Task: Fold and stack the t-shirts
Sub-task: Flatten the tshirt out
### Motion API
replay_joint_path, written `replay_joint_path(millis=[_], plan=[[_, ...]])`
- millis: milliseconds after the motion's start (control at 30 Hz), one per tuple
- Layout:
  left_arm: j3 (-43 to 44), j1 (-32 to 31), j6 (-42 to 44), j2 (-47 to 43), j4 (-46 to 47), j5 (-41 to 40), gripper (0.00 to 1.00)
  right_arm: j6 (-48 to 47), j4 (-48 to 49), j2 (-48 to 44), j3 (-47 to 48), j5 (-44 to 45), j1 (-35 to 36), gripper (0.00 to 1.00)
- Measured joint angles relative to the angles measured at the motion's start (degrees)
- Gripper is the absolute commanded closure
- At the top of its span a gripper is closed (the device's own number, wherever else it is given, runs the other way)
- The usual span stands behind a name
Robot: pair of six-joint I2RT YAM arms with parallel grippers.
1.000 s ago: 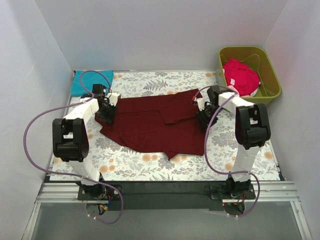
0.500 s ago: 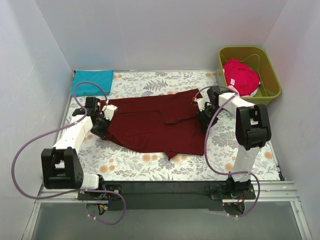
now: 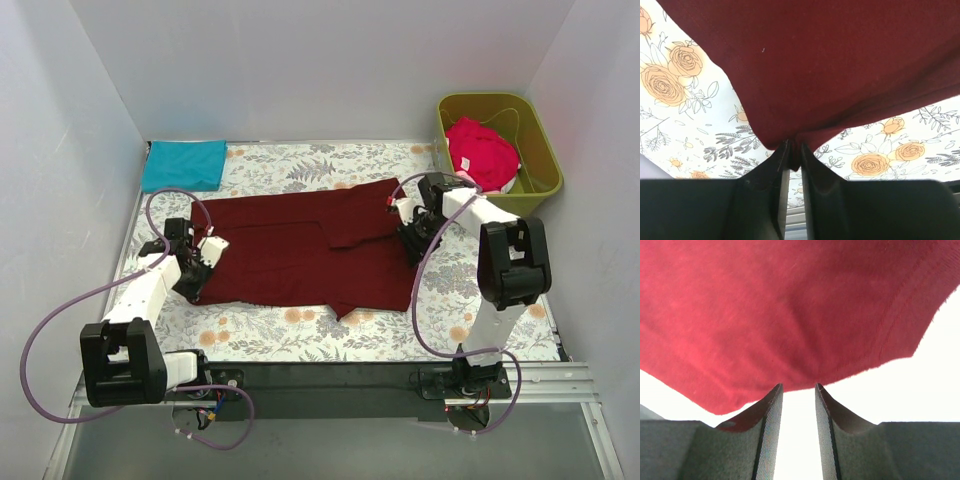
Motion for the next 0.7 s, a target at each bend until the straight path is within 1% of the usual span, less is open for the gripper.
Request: replay_joint_path(millis=[33, 67, 167, 300, 467, 567, 700], plan=[[0.00, 0.07, 0.59, 0.00, -0.31, 0.26, 0.64, -0.50, -0.63, -1.07, 0.00, -0.02, 0.00, 0.60], [0.02, 0.11, 1.29, 0.00, -0.90, 0.63, 0.57, -1.07, -1.38, -2.36, 0.00, -0.04, 0.00, 0.59], [0.24, 0.15, 1.97, -0.28, -3.58, 2.64, 0.48, -3.08, -3.87, -8.20, -0.04, -0.28, 0.00, 0.58], [2.21, 0.15, 2.49, -1.64, -7.02, 6.49, 0.44, -5.18, -5.86, -15.91, -2.95, -0.96, 0.02, 0.55], [3.19, 0.15, 2.62, -4.48, -9.11, 11.76, 0.43, -7.17, -7.63, -21.29, -11.65, -0.96, 1.53, 0.53], [3.08, 0.20, 2.49, -4.61, -10.03, 14.21, 0.43, -7.52, -7.56, -22.29, -14.75, 0.46, 5.07, 0.53], [3.02, 0.92, 2.21, -3.98, -10.82, 16.48, 0.43, -7.87, -6.12, -23.43, -16.44, 3.10, 12.59, 0.53]])
